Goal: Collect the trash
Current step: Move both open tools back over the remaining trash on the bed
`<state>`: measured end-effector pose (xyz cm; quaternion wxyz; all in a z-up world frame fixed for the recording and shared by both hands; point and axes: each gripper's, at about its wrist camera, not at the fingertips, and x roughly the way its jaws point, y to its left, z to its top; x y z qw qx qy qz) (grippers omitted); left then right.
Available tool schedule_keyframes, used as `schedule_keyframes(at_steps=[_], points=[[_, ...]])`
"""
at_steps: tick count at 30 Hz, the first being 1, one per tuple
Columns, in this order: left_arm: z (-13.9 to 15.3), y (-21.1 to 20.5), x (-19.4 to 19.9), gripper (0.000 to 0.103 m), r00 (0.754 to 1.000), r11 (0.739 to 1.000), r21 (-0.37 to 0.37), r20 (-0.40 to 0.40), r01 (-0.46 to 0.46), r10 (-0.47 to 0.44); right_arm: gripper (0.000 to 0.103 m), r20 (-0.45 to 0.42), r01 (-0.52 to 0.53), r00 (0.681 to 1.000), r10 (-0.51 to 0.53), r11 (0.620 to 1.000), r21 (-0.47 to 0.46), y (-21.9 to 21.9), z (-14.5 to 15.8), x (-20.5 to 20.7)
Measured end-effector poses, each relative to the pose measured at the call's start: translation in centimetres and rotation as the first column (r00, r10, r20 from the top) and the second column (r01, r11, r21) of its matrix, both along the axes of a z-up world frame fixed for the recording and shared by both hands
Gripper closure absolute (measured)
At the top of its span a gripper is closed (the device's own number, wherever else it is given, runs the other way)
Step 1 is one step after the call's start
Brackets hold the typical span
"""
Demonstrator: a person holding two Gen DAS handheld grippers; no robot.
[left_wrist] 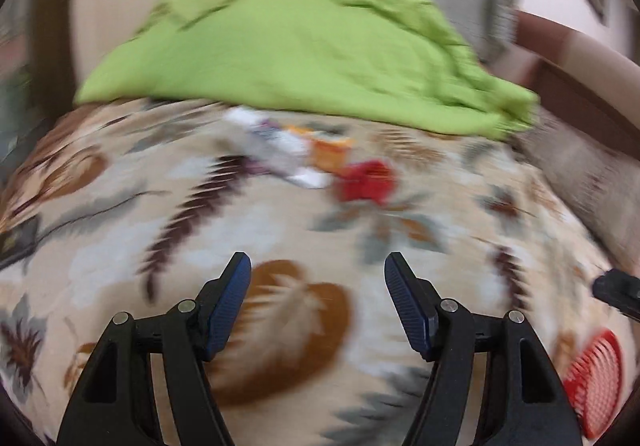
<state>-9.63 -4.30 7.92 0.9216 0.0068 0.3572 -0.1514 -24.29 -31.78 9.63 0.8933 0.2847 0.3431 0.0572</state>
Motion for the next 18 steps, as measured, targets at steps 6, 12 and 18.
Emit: schedule_keyframes(at_steps=[6, 12, 18], points=[[-3.3, 3.1, 2.3, 0.035, 0.990, 0.989, 0.050, 0.014, -0.140, 0.140, 0.056, -0.068, -0.062, 0.996, 0.064, 0.998, 0.026, 3.0, -1.5, 8.2], [-3.5, 4.7, 3.8, 0.035, 0.983, 0.983, 0.012, 0.000, -0.185, 0.185, 0.032, -0.103, -0.029, 0.994, 0.032, 0.999, 0.031, 5.6, -2.7, 16.9], [-3.8, 4.4, 4.1, 0.035, 0.985, 0.985, 0.012, -0.014, -0.174, 0.174, 0.032, -0.149, 0.042, 0.988, -0.045, 0.999, -0.028, 6.6, -5.0, 25.0]])
